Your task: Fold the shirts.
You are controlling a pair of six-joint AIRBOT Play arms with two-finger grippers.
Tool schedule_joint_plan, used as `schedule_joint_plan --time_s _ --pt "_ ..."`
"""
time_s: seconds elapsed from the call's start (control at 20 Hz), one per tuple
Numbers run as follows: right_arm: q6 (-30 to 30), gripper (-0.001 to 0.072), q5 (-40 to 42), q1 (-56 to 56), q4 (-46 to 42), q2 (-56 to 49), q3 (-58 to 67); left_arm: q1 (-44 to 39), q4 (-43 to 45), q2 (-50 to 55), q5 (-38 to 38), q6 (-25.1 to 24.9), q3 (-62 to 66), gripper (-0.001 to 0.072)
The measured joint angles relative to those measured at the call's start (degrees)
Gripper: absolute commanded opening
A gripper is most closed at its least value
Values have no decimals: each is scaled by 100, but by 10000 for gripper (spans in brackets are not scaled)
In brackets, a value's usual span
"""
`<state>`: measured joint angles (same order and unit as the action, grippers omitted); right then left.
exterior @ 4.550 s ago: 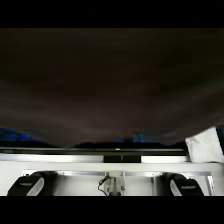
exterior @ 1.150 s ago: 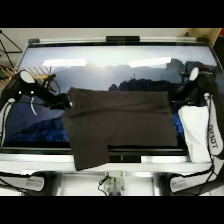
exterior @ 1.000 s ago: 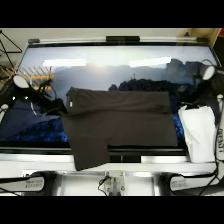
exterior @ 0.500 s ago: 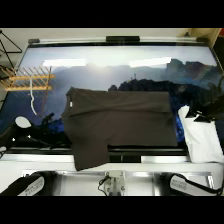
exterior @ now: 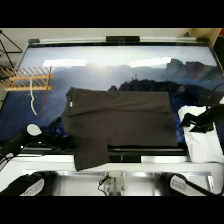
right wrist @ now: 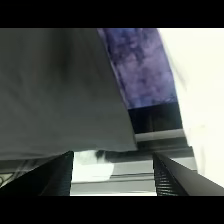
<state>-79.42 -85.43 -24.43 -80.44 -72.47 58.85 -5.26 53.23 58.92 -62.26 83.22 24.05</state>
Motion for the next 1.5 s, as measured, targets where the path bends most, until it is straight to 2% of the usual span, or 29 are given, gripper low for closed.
schedule_joint_plan --time_s 0.3,0.7,0.85,0.9,0.95,1.05,1.25,1.5 --pt "459 624 398 0 42 483 -1145 -162 -116 -22 184 -4 -17 31" --pt "592 619 1167 0 68 339 -1803 -186 -144 -26 225 -146 -17 31" --pt "597 547 1316 48 129 142 -1862 -186 -144 -90 225 -160 -17 31" --pt "603 378 1329 114 142 105 -1867 -186 -146 -131 227 -162 -17 31" --pt "614 255 1368 190 146 72 -1873 -186 -146 -181 225 -164 -17 31" --pt "623 84 1526 361 192 35 -1880 -186 -146 -284 223 -170 -15 31" --pt "673 82 1628 544 328 7 -1644 -142 -136 -431 92 -289 173 31" --pt "745 82 1624 597 564 52 -662 367 -120 -293 -286 -723 1362 29"
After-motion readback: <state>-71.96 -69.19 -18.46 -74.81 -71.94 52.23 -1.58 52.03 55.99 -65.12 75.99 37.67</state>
